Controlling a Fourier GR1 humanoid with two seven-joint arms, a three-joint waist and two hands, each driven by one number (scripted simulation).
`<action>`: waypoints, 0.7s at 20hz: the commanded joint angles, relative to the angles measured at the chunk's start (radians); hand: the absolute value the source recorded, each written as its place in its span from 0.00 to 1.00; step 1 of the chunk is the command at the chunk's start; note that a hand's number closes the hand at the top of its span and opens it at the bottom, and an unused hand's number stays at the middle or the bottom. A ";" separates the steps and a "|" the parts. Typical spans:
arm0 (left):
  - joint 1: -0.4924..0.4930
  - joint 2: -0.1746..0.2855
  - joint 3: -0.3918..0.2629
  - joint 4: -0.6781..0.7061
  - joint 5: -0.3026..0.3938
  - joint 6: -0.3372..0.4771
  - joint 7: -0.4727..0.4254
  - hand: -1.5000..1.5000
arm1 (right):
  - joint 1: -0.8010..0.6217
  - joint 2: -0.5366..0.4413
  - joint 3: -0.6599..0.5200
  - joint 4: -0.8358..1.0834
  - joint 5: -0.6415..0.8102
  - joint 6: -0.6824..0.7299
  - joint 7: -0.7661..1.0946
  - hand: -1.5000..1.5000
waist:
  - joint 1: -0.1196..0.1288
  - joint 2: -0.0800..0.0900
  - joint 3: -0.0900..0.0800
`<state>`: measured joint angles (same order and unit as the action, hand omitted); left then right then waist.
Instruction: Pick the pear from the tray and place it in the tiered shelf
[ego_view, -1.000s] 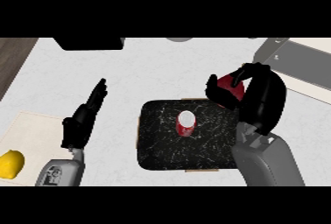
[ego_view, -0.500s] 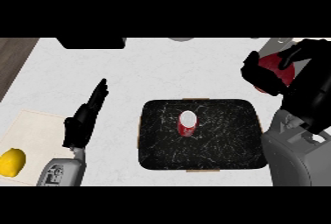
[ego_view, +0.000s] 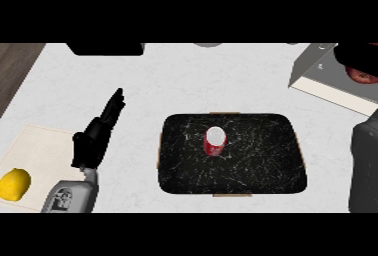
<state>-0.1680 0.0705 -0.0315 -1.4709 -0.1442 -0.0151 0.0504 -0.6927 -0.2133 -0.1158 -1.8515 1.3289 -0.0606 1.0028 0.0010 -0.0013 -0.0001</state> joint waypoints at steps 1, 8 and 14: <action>-0.039 -0.009 0.002 0.053 -0.012 0.005 -0.020 0.50 | -0.033 -0.045 -0.058 0.054 -0.014 -0.020 -0.013 1.00 | 0.000 0.002 0.000; -0.054 0.006 0.035 0.106 -0.010 0.005 -0.063 0.50 | -0.075 -0.183 -0.173 0.132 -0.114 0.001 -0.111 1.00 | -0.003 0.002 0.000; 0.005 0.026 0.028 0.022 0.004 -0.029 -0.036 0.50 | -0.105 -0.261 -0.171 0.294 -0.069 -0.083 -0.192 1.00 | 0.006 0.002 0.000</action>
<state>-0.1774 0.0692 -0.0204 -1.4357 -0.1538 -0.0179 0.0138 -0.7719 -0.4175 -0.2626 -1.6394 1.2667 -0.1093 0.8642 0.0039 0.0004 -0.0002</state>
